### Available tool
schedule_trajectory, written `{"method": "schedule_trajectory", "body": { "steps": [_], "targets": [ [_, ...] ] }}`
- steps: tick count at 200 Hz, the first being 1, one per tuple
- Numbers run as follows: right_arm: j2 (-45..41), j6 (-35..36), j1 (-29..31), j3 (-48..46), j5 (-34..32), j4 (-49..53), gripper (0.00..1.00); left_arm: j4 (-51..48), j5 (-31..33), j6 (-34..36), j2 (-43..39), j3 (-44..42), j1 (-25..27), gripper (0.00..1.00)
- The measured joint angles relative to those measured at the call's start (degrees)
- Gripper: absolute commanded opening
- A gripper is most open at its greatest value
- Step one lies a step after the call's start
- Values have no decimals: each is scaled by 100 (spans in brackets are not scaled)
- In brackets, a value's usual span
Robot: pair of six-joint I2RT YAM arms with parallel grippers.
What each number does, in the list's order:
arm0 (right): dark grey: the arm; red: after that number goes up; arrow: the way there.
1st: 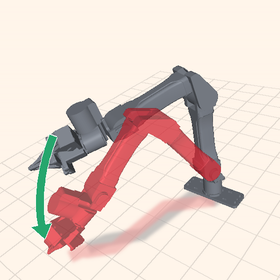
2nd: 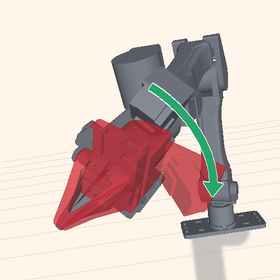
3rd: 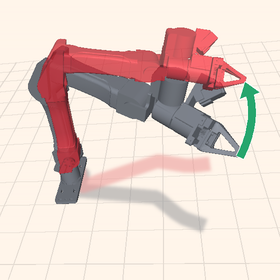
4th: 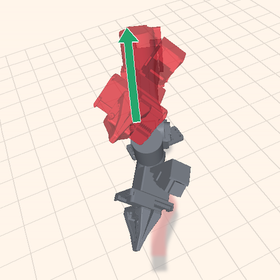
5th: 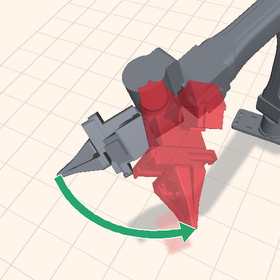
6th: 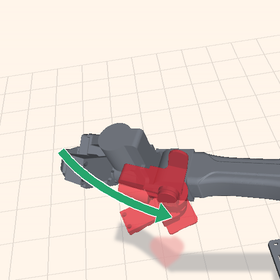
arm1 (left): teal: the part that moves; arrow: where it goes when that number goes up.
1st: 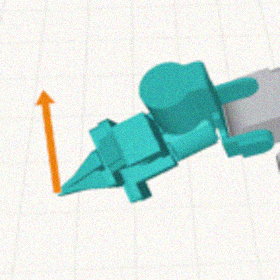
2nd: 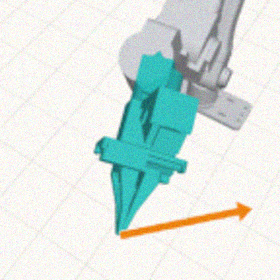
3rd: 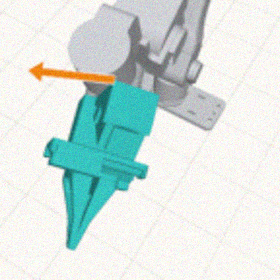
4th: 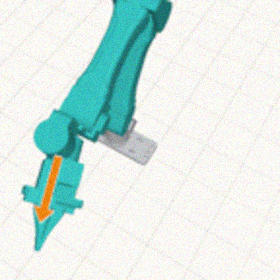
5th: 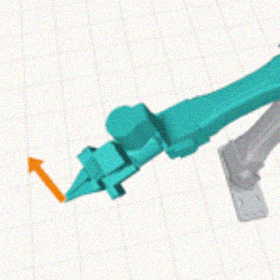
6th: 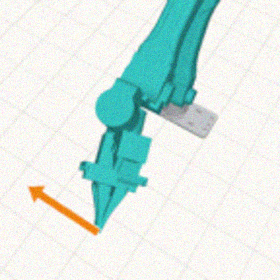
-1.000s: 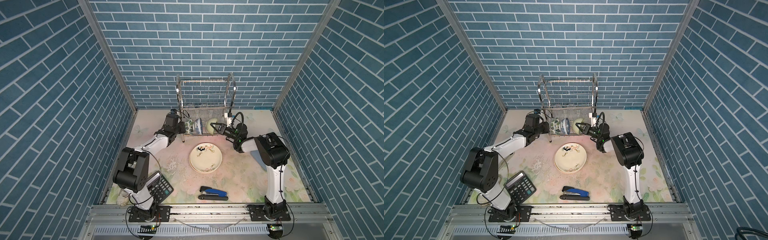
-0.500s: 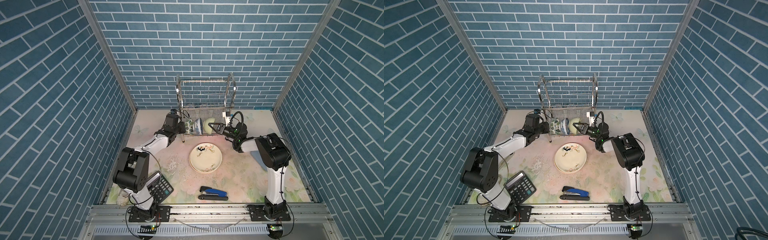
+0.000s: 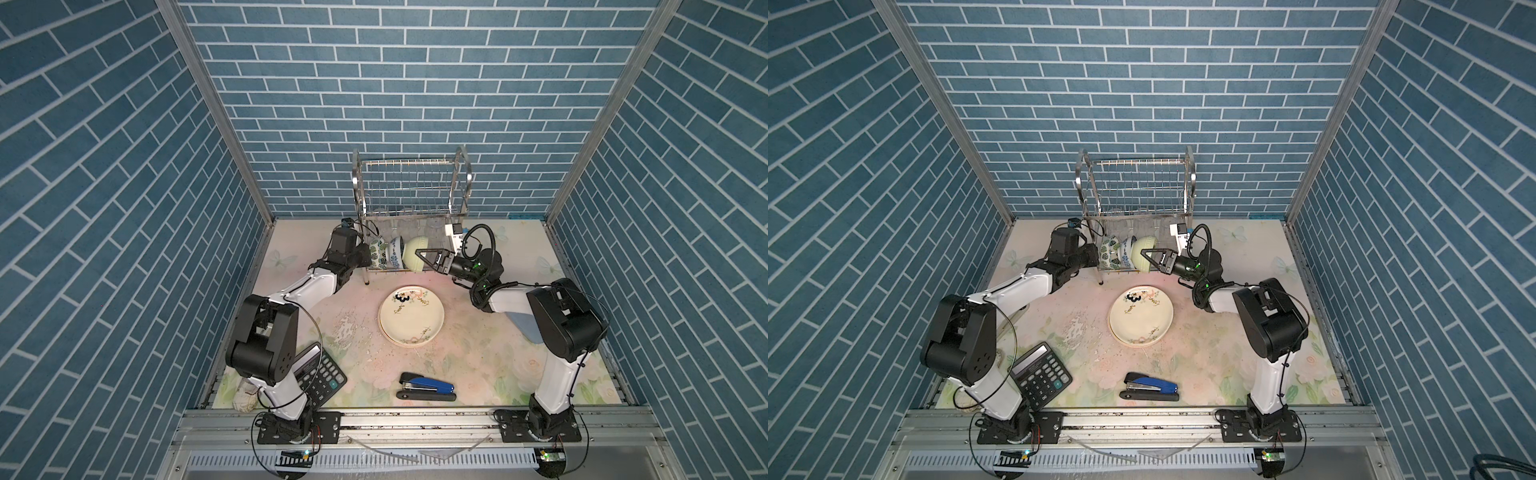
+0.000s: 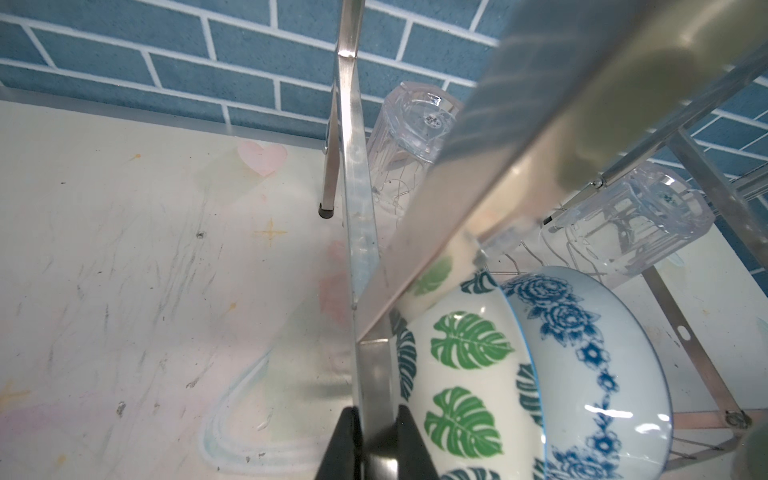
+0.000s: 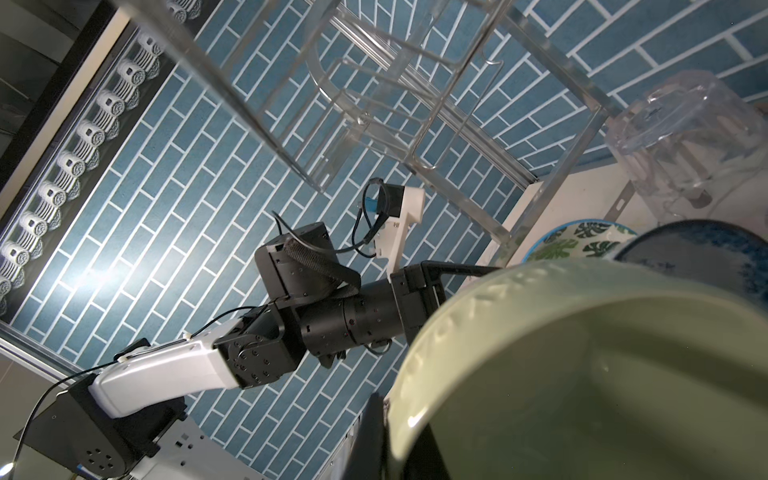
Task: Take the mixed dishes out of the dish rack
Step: 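Pull the pale green bowl out of the rack toward the robot with the right gripper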
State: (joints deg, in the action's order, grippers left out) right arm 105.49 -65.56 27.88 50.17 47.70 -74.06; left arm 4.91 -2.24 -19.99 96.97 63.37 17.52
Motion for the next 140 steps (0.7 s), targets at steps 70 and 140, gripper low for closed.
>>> {"method": "schedule_trajectory", "body": {
  "steps": [70,140],
  "targets": [
    [-2723,1910,713,-844,-1051,4011,0,-4,-20,9,-9,0,-4,3],
    [-3915,3370,1593,-72,-3801,9291,0,-20,-39,4,-90,-83,-11,3]
  ]
}}
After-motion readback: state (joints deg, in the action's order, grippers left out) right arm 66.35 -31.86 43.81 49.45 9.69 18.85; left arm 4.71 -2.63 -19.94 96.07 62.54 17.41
